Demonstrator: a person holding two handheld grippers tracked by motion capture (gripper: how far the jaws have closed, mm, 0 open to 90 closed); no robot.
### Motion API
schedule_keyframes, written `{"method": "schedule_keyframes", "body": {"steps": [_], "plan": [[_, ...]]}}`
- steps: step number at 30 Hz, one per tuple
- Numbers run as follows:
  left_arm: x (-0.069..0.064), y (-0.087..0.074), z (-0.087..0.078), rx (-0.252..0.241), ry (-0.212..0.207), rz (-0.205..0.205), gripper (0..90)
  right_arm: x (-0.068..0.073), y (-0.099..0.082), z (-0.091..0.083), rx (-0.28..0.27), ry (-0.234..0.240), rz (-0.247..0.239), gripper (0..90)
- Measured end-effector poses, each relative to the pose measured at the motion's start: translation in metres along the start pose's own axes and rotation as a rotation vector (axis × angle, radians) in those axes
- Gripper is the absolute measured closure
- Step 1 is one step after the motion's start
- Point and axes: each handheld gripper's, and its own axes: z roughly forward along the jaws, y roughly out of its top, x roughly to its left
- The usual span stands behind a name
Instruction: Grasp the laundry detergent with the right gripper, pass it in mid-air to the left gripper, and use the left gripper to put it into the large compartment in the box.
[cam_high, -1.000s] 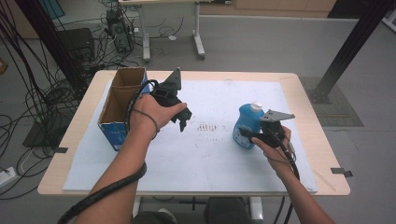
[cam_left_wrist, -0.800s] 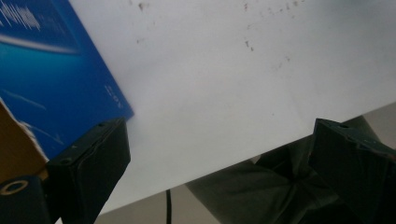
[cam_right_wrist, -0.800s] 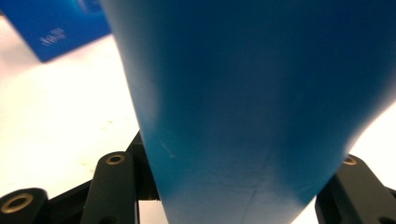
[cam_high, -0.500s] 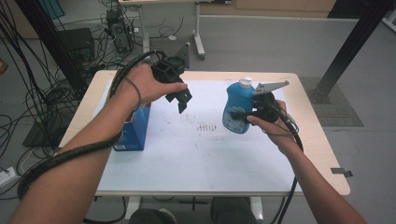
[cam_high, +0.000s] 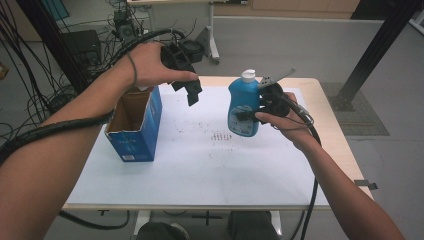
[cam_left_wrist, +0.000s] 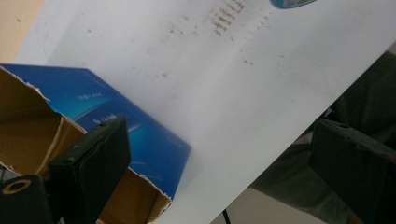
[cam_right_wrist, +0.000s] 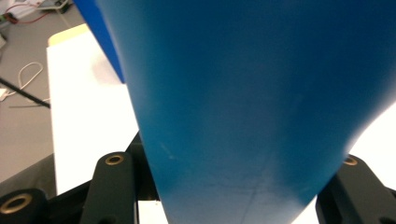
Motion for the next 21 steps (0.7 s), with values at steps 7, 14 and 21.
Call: {"method": "schedule_keyframes", "body": {"steps": [7,14,21], "plan": [[-0.001,-0.002,-0.019,-0.037,0.006,0.089,6.5,0.016,0.02,0.014,0.008,0.059,-0.044,44.0],[-0.004,-0.008,-0.031,-0.042,0.021,0.16,7.3,0.034,0.037,0.044,0.014,0.143,-0.1,43.9],[-0.01,-0.013,-0.033,-0.051,0.024,0.213,7.3,0.049,0.044,0.068,-0.013,0.203,-0.166,43.8]]}}
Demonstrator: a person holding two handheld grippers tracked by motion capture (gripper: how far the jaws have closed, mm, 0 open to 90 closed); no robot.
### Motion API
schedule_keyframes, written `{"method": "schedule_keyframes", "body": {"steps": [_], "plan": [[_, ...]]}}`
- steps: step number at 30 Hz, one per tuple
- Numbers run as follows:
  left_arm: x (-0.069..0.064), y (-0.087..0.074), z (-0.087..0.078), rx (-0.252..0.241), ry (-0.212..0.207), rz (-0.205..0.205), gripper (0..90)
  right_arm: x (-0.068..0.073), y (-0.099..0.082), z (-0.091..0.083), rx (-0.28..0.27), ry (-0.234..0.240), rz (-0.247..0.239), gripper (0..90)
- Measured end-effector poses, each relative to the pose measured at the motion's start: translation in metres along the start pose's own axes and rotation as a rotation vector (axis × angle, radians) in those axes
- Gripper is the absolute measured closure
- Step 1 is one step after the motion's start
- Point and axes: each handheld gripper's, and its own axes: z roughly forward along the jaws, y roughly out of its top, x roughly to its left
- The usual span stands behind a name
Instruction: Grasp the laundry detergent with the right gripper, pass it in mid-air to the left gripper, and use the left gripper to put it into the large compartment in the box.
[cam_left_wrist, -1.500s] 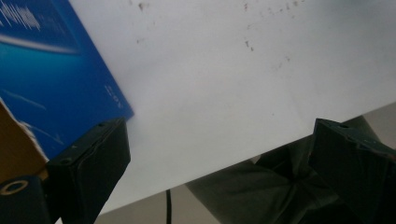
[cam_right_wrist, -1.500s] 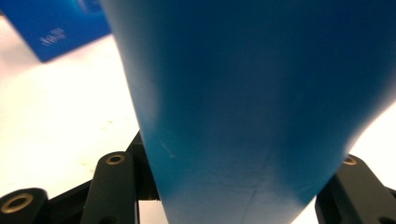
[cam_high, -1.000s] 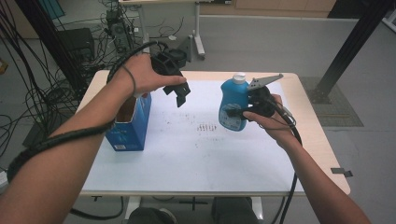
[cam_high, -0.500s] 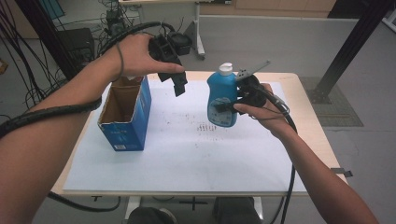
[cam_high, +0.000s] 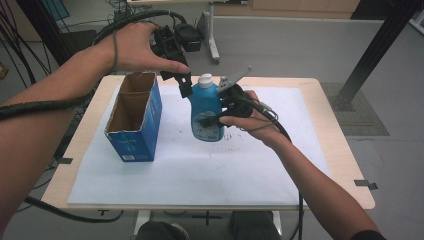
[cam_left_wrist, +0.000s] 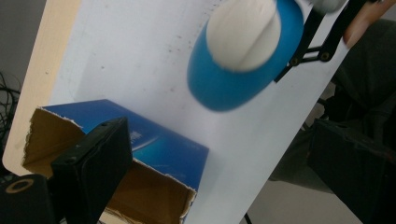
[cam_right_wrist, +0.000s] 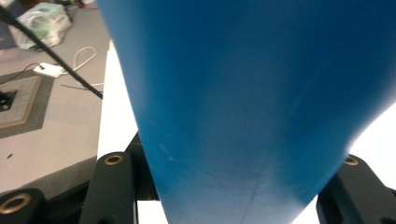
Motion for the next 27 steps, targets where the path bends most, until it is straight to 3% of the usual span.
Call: {"method": "schedule_keyframes", "body": {"steps": [7,18,27], "plan": [[-0.011,-0.001,0.006,0.004,-0.015,0.037,7.2,0.011,0.002,0.021,-0.025,0.067,-0.07,44.1],[-0.02,0.003,0.026,0.045,-0.077,0.086,6.0,0.019,0.003,0.026,-0.041,0.137,-0.145,44.0],[-0.024,0.009,0.042,0.07,-0.109,0.122,6.7,0.02,0.003,0.024,-0.047,0.158,-0.168,43.9]]}}
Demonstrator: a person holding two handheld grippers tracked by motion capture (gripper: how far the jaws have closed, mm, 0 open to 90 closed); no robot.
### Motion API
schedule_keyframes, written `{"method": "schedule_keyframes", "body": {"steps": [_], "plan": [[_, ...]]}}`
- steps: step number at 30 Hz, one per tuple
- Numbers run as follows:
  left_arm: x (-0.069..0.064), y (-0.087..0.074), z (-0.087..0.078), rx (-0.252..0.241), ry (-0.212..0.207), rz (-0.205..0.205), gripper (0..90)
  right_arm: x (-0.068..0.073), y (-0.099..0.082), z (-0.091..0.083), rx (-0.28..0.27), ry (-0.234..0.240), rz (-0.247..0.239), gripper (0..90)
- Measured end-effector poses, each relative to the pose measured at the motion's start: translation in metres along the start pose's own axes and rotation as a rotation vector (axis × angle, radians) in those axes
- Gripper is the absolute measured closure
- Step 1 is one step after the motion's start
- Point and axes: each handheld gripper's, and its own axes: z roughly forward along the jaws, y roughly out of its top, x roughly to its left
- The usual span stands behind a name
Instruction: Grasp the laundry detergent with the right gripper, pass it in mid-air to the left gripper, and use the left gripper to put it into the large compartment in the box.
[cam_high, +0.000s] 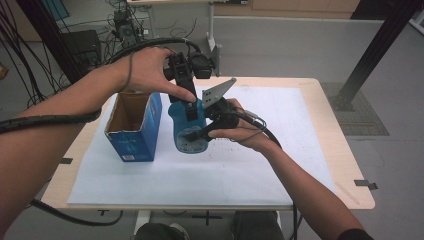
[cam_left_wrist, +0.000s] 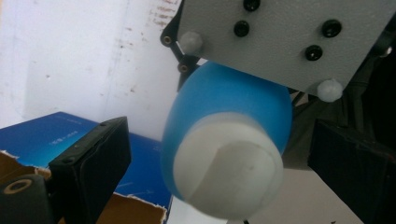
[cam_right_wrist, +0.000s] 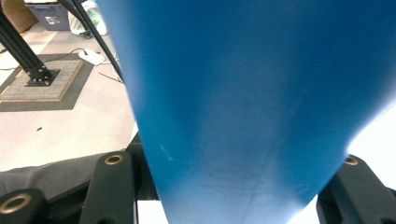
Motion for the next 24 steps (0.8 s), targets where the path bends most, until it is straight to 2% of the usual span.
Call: {"method": "schedule_keyframes", "body": {"steps": [6,9,12,17,24], "plan": [[0.001,0.0022,0.0039,-0.004,-0.02,0.011,6.5,-0.0007,0.0007,-0.0032,-0.012,0.005,-0.006,43.9],[-0.0004,0.003,0.0052,-0.014,-0.022,0.014,6.5,-0.0007,0.001,-0.0046,-0.017,0.005,-0.011,43.9],[-0.0012,0.0036,0.0072,-0.003,-0.016,0.023,6.5,0.0006,0.001,-0.0061,-0.013,0.008,0.001,43.9],[-0.0022,0.0033,0.0102,-0.014,-0.023,0.016,6.5,0.0021,0.0015,-0.0056,-0.015,0.011,-0.006,43.9],[-0.0027,0.0024,0.0079,-0.014,-0.016,0.022,6.6,0.0025,0.0023,-0.0058,-0.013,0.005,-0.012,43.9]]}}
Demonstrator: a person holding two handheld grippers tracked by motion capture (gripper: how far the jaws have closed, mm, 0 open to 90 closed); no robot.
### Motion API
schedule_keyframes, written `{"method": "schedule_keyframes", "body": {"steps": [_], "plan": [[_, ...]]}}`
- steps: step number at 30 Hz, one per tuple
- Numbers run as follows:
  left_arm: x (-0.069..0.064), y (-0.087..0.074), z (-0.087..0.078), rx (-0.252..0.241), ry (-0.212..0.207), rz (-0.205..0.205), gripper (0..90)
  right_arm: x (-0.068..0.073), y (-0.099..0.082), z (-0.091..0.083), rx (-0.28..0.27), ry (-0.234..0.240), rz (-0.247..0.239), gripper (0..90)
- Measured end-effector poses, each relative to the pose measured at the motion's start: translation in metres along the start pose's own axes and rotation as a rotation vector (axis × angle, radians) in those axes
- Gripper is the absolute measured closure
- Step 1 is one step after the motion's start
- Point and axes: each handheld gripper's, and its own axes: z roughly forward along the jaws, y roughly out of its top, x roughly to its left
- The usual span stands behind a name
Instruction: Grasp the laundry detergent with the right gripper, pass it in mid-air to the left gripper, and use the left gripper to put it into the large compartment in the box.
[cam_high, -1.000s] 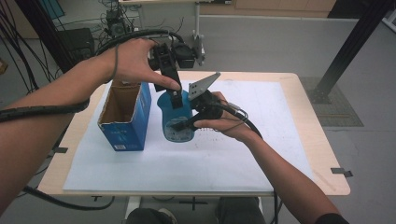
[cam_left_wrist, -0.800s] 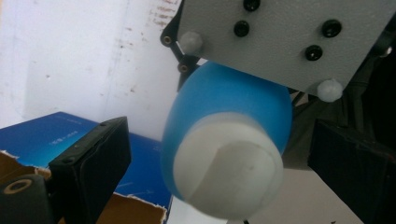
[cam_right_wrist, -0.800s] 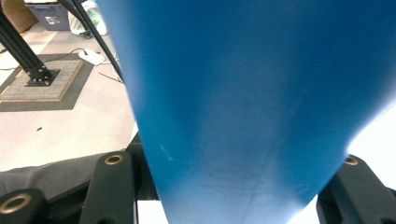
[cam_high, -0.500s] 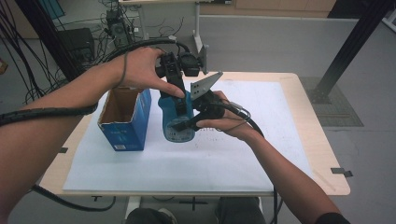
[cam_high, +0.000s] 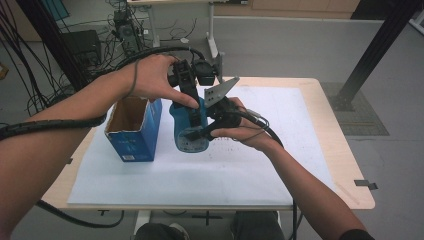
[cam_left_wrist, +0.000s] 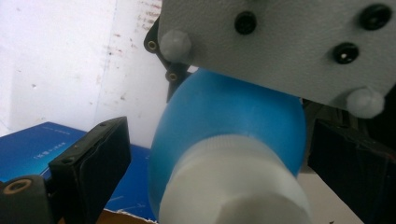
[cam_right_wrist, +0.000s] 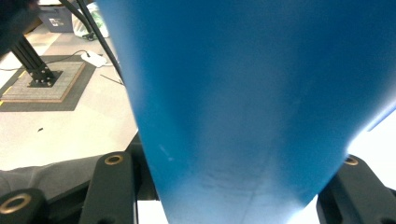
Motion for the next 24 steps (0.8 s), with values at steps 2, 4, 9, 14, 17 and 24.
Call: {"method": "schedule_keyframes", "body": {"steps": [2,4,9,14,17,24], "plan": [[-0.0001,-0.0001,-0.0003,0.0,0.001,-0.001,6.6,0.0002,0.0,-0.0003,0.003,0.0,0.006,43.9],[0.0,-0.0001,0.0002,-0.001,0.003,0.001,6.6,0.0,0.0002,-0.0001,-0.001,0.001,0.0,43.9],[-0.0002,-0.0004,0.002,-0.001,0.002,-0.001,6.7,0.0001,0.0004,-0.0004,-0.001,0.001,0.004,43.9],[0.0,-0.001,0.0031,0.0,0.0,-0.001,6.8,-0.0008,0.0003,-0.0013,-0.006,-0.004,-0.005,43.9],[-0.0005,-0.0004,0.0027,0.001,0.002,0.001,6.8,-0.001,0.0005,-0.002,-0.011,-0.01,-0.009,43.9],[-0.0021,0.0001,0.0031,-0.003,0.003,0.0,6.8,0.0001,0.0015,-0.0018,-0.005,-0.009,-0.015,43.9]]}}
